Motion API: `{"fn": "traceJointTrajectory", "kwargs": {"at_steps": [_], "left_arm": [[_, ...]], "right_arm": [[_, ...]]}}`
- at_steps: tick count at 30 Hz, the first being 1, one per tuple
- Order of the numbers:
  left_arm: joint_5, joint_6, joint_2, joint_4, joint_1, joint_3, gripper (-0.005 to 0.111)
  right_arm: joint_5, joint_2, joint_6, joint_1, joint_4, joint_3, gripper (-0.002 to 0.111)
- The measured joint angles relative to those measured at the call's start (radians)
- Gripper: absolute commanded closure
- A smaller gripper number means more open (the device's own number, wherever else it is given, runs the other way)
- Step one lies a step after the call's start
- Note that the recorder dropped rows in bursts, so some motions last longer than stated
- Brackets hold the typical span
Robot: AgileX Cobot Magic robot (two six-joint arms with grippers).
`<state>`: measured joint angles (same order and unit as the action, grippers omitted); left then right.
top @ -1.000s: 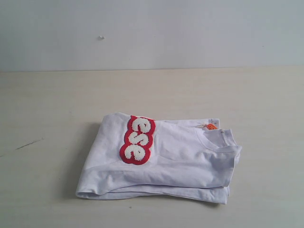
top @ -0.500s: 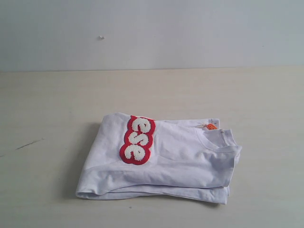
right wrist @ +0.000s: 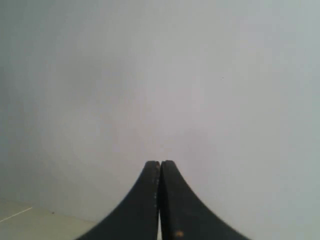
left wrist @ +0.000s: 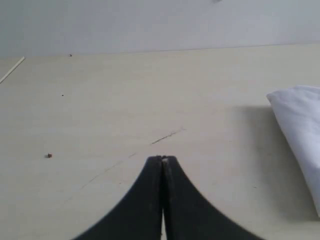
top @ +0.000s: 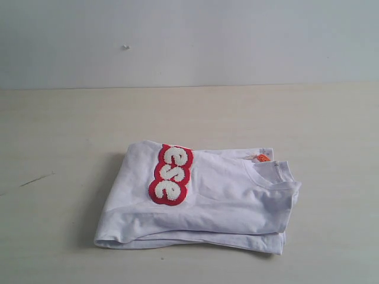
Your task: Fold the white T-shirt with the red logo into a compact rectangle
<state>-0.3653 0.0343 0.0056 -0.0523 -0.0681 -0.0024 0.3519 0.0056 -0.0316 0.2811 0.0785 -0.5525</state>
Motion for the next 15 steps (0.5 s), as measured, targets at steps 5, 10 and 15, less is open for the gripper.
{"fn": "traceJointTrajectory", "kwargs": {"at_steps": [5, 10, 15], "left_arm": [[0.000, 0.000, 0.000, 0.000, 0.000, 0.000, 0.107], [0.000, 0.000, 0.000, 0.000, 0.000, 0.000, 0.107], [0.000, -0.002, 0.000, 0.000, 0.000, 0.000, 0.107]], "right_arm": [[-0.032, -0.001, -0.008, -0.097, -0.045, 0.013, 0.108], [-0.193, -0.002, -0.041, -0.180, -0.068, 0.084, 0.108], [-0.330, -0.002, -0.035, -0.194, -0.168, 0.217, 0.108]]}}
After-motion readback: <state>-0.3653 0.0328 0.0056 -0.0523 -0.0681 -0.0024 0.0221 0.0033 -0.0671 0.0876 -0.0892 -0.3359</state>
